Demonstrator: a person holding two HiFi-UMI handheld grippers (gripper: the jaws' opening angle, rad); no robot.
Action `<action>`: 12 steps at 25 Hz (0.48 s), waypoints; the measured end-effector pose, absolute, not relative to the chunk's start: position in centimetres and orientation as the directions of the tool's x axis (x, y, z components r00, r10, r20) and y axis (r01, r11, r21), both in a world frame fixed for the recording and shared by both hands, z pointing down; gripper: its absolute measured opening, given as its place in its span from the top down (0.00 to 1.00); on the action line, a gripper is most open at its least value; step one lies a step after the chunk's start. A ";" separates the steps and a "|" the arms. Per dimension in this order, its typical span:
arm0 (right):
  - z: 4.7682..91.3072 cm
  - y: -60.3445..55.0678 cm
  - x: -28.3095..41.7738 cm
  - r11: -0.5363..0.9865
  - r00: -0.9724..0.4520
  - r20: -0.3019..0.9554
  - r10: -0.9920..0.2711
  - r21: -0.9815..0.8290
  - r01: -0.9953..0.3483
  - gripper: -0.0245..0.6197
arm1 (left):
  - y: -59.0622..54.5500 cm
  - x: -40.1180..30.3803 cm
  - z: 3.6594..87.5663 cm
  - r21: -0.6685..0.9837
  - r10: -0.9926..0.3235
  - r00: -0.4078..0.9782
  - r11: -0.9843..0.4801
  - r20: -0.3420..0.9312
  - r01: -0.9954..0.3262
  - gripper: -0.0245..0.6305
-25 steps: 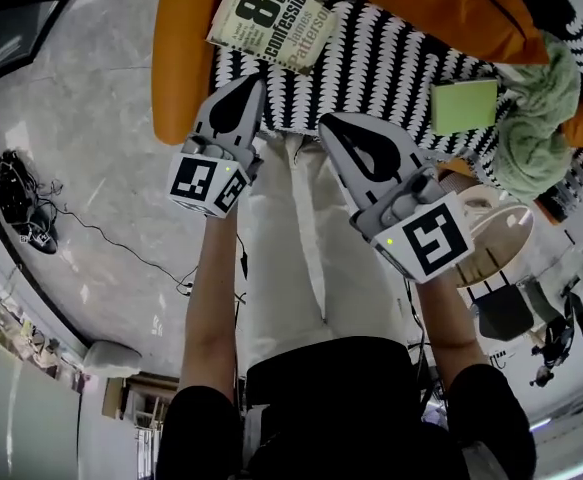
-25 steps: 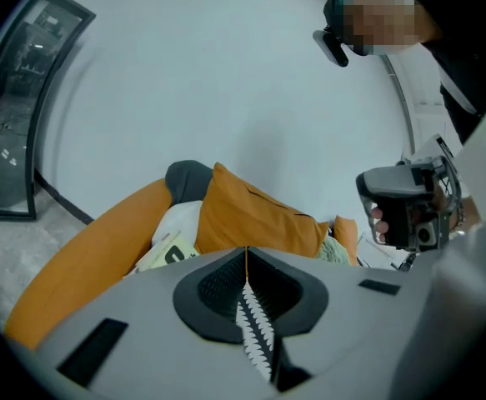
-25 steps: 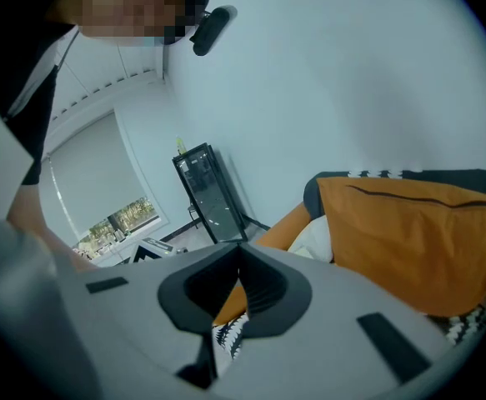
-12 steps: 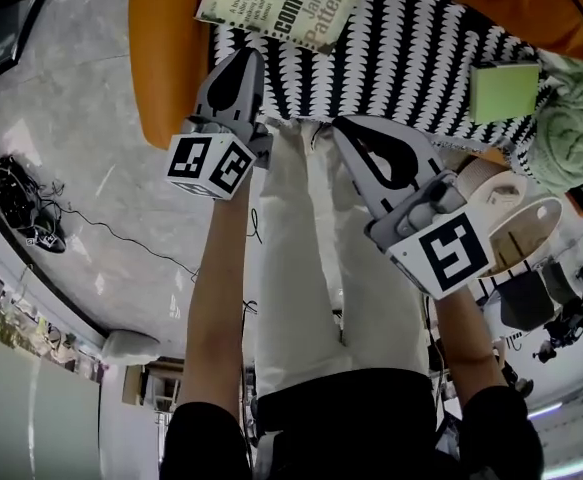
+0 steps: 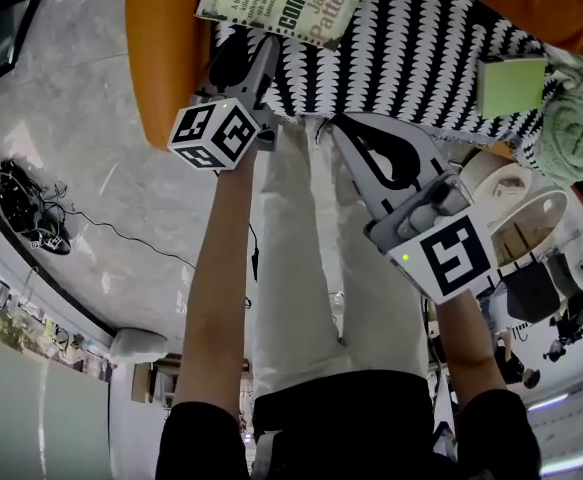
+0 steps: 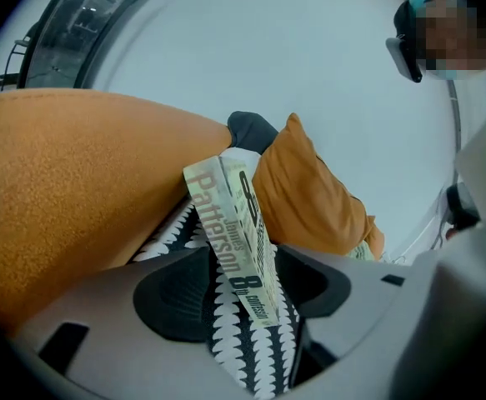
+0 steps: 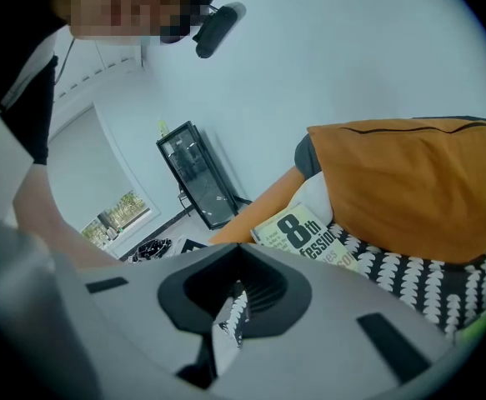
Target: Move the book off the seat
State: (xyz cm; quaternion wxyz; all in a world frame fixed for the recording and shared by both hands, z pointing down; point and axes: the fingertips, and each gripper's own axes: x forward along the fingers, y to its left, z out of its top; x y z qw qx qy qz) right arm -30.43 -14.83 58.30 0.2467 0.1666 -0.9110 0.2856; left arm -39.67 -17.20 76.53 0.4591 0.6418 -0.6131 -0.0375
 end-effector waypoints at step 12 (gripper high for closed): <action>58.5 -15.5 -30.6 0.758 -0.802 0.566 -0.190 -0.434 -0.486 0.94 | -20.4 -40.6 78.5 0.709 -0.840 0.268 0.180 0.471 -0.682 0.48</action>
